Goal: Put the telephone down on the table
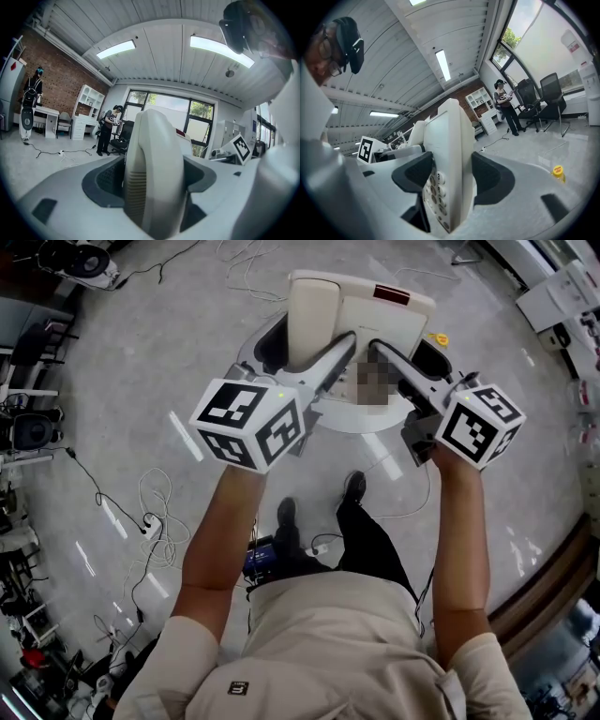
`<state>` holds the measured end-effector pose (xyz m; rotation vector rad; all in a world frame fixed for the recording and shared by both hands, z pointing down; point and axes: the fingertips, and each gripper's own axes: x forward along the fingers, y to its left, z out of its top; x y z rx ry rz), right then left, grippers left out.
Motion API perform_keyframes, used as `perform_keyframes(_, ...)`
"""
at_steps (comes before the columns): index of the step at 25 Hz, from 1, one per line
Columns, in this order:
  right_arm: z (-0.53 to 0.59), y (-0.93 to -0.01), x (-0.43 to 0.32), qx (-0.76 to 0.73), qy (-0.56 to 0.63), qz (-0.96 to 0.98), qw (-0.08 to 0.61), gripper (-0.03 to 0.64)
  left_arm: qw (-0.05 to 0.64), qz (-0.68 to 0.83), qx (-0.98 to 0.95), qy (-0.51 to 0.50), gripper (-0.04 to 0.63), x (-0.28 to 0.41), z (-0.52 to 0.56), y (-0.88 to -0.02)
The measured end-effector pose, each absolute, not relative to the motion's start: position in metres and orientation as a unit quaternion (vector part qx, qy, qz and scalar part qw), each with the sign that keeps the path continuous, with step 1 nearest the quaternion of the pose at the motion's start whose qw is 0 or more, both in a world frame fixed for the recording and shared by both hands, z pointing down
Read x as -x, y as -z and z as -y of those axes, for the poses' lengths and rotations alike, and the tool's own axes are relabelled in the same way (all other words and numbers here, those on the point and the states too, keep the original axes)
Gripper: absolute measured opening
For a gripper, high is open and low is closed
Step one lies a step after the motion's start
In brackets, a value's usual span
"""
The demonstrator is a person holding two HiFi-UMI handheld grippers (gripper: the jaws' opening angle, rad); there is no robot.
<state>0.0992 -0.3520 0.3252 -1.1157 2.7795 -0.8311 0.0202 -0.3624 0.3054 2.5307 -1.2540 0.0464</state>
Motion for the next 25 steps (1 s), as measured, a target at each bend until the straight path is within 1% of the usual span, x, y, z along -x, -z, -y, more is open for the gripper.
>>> perform_keyframes(14,0.394,-0.403,-0.085,0.362,0.311,-0.879,0.000,0.256,0.202,0.437,-0.875,-0.043,0.352,-0.006,0.406,-0.385)
perform_keyframes(25,0.405,-0.458,-0.090,0.354,0.349,-0.868,-0.015,0.256,0.236,0.438,-0.865,-0.065,0.351,-0.011,0.418,-0.440)
